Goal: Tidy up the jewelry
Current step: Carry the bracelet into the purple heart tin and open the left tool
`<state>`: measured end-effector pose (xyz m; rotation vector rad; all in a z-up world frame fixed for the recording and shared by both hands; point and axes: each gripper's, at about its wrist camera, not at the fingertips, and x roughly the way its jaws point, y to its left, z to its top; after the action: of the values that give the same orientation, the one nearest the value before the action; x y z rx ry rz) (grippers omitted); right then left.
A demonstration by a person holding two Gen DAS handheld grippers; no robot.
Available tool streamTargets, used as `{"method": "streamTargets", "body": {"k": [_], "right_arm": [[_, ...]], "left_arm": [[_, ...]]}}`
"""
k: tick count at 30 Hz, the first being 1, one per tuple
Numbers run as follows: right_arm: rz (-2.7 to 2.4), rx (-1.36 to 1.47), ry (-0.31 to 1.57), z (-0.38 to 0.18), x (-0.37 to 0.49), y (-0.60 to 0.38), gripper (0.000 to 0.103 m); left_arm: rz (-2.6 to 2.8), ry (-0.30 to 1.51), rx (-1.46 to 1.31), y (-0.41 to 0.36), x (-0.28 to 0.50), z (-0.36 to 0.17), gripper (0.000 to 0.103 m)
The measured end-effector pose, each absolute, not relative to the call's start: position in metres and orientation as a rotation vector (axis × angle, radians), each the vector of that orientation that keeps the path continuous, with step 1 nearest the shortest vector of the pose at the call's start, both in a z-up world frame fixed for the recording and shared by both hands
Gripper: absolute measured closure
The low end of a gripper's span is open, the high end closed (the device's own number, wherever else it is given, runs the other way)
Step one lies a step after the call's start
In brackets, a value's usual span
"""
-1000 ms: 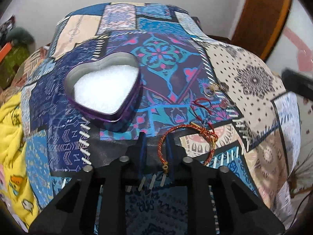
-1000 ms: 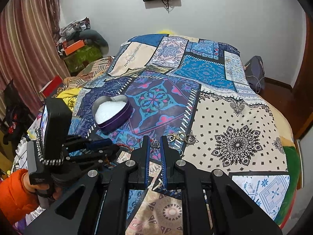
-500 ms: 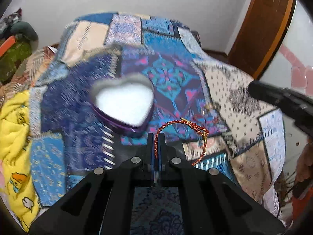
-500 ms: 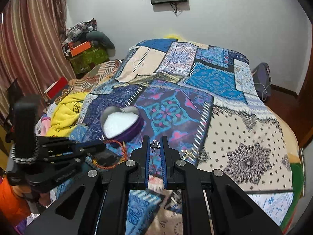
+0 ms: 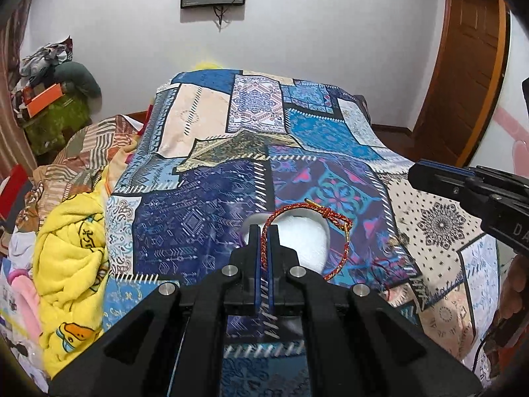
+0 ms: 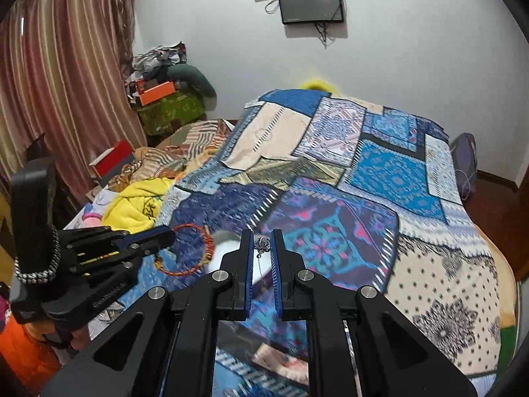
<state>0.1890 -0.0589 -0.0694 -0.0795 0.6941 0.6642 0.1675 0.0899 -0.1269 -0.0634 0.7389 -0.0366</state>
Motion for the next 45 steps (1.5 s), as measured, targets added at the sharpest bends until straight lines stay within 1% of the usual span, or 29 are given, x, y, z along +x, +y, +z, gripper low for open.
{"method": "streamTargets", "body": {"k": [10, 20, 27, 34, 36, 37, 38, 39, 40, 41, 43, 45], "right_arm": [[0.714, -0.068, 0.74, -0.083, 0.206, -0.029, 0.094], [0.738, -0.038, 0.852, -0.119, 0.221, -0.015, 0.094], [0.739, -0.031, 0.943, -0.144, 0.233, -0.011, 0.094], [0.746, -0.073, 0.977, -0.156, 0.231, -0.002, 0.094], [0.738, -0.081, 0.981, -0.157, 0.229, -0.001, 0.094], [0.734, -0.083, 0.982, -0.158, 0.229, -0.001, 0.094], [0.73, -0.083, 0.98, -0.157, 0.228, -0.001, 0.094], [0.729, -0.085, 0.979, -0.156, 0.226, -0.001, 0.094], [0.73, -0.087, 0.98, -0.157, 0.227, 0.0, 0.094], [0.732, -0.092, 0.984, -0.157, 0.226, 0.001, 0.094], [0.73, -0.101, 0.995, -0.157, 0.225, 0.002, 0.093], [0.727, -0.102, 1.011, -0.156, 0.225, 0.003, 0.09]], "left_arm": [[-0.066, 0.781, -0.087, 0.099, 0.196, -0.151, 0.102], [-0.111, 0.837, -0.12, 0.097, 0.218, -0.183, 0.102], [-0.13, 0.831, -0.12, 0.1, 0.22, -0.183, 0.102], [-0.086, 0.803, -0.065, 0.102, 0.207, -0.172, 0.097], [-0.069, 0.799, -0.056, 0.105, 0.204, -0.17, 0.094], [-0.06, 0.796, -0.053, 0.107, 0.202, -0.169, 0.089], [-0.048, 0.791, -0.051, 0.108, 0.199, -0.168, 0.081], [-0.04, 0.789, -0.051, 0.11, 0.197, -0.167, 0.074], [-0.028, 0.783, -0.051, 0.111, 0.195, -0.166, 0.061], [-0.014, 0.772, -0.051, 0.114, 0.191, -0.164, 0.054], [-0.001, 0.766, -0.054, 0.116, 0.187, -0.162, 0.053], [0.008, 0.769, -0.06, 0.12, 0.184, -0.16, 0.053]]}}
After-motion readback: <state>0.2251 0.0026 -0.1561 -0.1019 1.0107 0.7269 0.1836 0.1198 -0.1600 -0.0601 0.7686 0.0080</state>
